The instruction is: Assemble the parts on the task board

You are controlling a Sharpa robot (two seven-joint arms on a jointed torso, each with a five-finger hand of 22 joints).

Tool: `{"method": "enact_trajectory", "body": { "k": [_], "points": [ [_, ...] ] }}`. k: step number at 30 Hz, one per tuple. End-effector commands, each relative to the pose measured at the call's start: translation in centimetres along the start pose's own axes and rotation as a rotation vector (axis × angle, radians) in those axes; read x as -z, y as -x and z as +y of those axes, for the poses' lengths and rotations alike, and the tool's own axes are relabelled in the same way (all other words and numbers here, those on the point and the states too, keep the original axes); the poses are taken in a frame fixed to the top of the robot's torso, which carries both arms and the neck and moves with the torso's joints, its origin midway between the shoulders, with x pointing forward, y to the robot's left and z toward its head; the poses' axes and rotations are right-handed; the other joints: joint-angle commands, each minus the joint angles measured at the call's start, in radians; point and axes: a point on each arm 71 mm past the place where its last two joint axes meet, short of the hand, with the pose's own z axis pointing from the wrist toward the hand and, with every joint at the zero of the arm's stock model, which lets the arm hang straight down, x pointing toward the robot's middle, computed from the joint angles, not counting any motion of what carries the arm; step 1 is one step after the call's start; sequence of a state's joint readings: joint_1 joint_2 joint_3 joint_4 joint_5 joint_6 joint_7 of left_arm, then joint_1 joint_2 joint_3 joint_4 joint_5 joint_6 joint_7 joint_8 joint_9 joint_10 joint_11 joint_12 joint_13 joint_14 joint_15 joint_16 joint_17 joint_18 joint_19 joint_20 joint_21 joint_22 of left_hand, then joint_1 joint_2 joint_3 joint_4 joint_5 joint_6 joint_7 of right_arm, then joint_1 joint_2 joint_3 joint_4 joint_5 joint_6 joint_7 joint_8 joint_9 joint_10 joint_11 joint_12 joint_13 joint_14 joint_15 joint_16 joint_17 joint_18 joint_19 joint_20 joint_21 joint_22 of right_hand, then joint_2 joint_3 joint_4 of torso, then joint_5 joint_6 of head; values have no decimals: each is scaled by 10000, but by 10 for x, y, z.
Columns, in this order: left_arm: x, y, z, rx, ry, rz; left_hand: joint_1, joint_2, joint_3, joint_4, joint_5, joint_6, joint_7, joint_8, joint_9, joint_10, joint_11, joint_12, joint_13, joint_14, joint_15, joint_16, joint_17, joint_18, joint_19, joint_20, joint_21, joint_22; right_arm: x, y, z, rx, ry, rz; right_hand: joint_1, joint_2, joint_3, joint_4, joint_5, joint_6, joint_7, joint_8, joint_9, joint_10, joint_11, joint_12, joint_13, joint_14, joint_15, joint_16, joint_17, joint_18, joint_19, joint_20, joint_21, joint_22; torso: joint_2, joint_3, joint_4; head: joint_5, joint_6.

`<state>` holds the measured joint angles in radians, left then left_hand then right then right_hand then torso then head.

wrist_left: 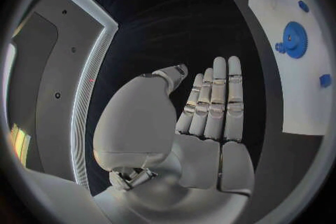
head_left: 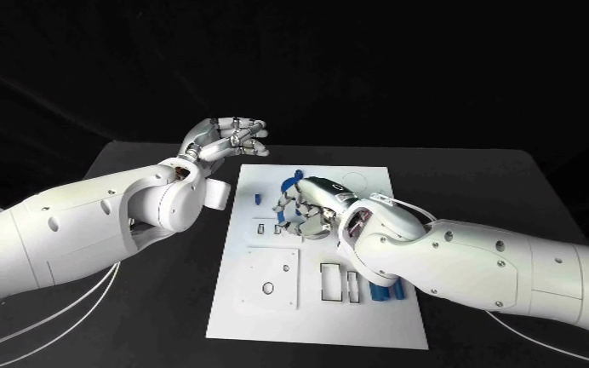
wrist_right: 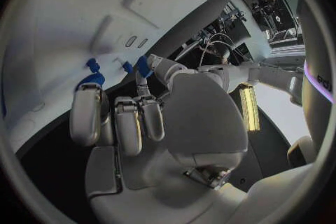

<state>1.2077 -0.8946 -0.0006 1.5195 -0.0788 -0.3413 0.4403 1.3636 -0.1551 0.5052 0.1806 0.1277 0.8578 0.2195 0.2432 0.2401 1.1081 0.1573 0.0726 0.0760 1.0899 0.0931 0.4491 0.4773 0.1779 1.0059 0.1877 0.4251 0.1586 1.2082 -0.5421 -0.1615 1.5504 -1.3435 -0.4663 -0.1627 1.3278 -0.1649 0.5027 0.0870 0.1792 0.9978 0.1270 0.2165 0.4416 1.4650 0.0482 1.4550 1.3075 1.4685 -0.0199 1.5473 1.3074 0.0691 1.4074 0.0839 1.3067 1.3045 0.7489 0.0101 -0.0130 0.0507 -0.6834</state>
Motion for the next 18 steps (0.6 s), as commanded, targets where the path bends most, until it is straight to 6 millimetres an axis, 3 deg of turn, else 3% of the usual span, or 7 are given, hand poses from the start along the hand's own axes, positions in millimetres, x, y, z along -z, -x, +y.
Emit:
{"method": "enact_trajectory", "body": {
  "k": [1,10,18],
  "points": [
    [-1,-4,-1,132,-111,244,130,5,15,-30,51,-38,93,-57,12,-67,15,-22,15,-62,-26,62,15,35,-76,-1,39,9,-1,-6,-1,752,-87,235,-36,61,47,-41,57,15,-33,15,7,188,-70,-5,1466,898,-76,42,2087,20,24,-45,34,14,-6,11,11,46,-46],
    [0,-5,-1,150,-102,281,130,5,15,-30,51,-38,93,-57,12,-67,15,-22,15,-62,-26,62,15,35,-76,-1,39,9,-1,-18,-2,914,-176,599,-44,54,48,-46,55,12,-31,17,8,186,-68,-8,1464,898,-75,42,2088,20,22,-45,30,10,-8,29,-4,76,-52],
    [0,-4,-2,147,-96,274,144,17,37,-52,48,-36,97,-59,23,-67,19,-21,15,-72,-24,62,32,31,-85,-4,60,19,-1,-18,-7,1124,-346,599,-68,26,45,-59,50,3,-26,20,11,188,-63,-5,1467,898,-72,42,2086,20,22,-45,27,10,-11,23,-9,34,-68]
  ]
}}
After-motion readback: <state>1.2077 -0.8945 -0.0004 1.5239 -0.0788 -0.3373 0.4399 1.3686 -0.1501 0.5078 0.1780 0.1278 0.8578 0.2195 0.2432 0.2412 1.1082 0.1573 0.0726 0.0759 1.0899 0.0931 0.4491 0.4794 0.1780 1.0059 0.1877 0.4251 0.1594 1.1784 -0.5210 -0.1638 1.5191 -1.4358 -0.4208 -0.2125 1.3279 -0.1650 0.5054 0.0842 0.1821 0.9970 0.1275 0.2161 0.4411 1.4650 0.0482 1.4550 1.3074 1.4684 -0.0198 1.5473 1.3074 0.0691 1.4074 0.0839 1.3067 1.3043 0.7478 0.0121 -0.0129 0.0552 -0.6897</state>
